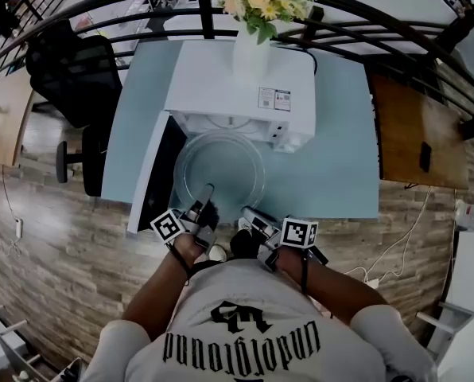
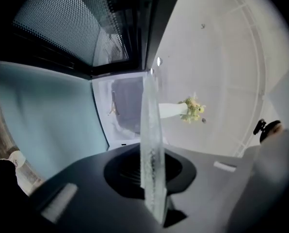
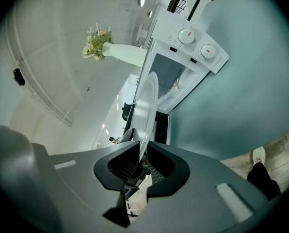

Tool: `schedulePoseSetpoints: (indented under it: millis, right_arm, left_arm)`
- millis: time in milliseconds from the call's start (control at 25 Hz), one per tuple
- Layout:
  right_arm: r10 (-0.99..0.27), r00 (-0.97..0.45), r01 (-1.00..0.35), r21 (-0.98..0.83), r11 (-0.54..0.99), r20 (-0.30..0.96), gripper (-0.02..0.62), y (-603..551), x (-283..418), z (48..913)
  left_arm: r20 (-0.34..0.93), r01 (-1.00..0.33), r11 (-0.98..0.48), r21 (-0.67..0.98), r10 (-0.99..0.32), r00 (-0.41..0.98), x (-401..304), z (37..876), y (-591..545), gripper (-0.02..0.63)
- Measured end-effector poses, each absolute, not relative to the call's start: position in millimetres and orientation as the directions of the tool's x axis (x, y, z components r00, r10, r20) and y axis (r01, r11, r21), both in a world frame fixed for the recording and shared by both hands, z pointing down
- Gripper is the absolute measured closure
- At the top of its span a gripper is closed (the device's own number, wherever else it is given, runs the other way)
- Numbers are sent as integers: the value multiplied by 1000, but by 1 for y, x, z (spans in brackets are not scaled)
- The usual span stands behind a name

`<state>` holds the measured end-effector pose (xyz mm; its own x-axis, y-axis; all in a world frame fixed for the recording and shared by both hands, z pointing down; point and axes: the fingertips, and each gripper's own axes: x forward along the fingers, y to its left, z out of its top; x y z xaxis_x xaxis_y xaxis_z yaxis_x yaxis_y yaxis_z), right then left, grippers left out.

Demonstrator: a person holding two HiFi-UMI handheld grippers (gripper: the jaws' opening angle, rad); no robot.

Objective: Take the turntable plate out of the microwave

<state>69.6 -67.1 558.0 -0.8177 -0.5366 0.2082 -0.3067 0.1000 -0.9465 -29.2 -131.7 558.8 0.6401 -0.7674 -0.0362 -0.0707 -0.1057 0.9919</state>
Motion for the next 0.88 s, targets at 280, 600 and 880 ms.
schedulePoseSetpoints:
  millis: [280,600,880]
  right_arm:
    - [-591,-787,-295,-950,105,179,549,-17,56,545]
    - [-647,-750,-284,-950,132,134,549,42,43,521]
    - [-648,-750,-292,-946,139,136,549,67,45,501]
  left_arm:
    - [-50,-71,-135,988,-726,685,-39,542,-87,531]
    - [-51,-77,-157,985,-683,729,-48,521,-32,531]
    - [-83,-53,-178,983,-677,731,-45,494,-9,531]
